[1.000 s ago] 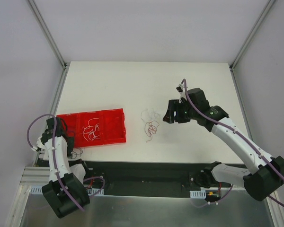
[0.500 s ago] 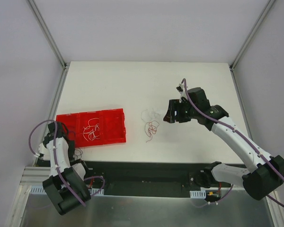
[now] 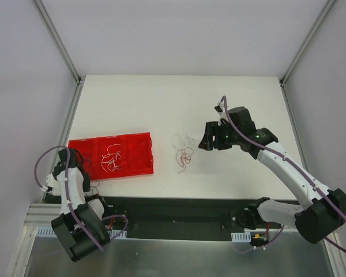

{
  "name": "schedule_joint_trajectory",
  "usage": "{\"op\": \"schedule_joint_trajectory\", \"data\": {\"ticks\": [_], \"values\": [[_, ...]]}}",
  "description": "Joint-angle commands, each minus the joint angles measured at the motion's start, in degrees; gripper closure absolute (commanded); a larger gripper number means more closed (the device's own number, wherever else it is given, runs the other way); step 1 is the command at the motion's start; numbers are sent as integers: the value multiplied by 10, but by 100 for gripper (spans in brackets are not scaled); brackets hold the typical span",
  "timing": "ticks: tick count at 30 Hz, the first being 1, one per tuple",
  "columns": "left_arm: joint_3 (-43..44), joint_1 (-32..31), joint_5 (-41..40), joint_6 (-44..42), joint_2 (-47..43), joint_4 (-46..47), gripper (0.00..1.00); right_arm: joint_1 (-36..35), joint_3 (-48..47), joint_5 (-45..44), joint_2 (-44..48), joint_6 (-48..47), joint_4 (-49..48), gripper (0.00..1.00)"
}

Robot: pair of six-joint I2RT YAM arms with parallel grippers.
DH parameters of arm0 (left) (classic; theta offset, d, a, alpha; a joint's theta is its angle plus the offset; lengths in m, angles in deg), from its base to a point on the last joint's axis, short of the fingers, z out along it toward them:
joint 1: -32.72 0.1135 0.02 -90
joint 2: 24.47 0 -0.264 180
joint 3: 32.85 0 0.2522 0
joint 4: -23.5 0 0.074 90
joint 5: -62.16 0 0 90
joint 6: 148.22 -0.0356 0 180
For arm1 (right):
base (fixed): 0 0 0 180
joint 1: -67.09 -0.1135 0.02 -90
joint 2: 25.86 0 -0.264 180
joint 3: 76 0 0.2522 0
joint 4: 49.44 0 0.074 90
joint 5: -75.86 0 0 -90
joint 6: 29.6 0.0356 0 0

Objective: Untangle the cables

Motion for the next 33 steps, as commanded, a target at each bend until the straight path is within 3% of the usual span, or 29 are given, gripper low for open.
{"op": "schedule_joint_trajectory", "data": {"ticks": [1, 5, 10, 22, 26, 28, 30, 33], "values": [[75, 7, -14, -6, -23, -88, 100, 6, -2, 11, 1, -2, -13, 33], [157, 7, -15, -23, -52, -138, 100, 6, -6, 15, -3, -1, -14, 33], [211, 7, 21, -59, -54, -108, 100, 7, 1, 19, 1, 12, -28, 33], [216, 7, 94, -144, 163, 86, 100, 7, 7, 9, 14, 21, -37, 33], [238, 7, 103, -148, 210, 87, 97, 7, 13, 8, 22, 29, -47, 33], [244, 7, 88, -149, 207, 77, 62, 7, 23, 4, 31, 34, -58, 33], [252, 7, 55, -150, 190, 61, 16, 7, 29, 1, 39, 32, -58, 33], [263, 3, 36, -160, 149, 48, 8, 9, 36, -8, 44, 26, -56, 33]]}}
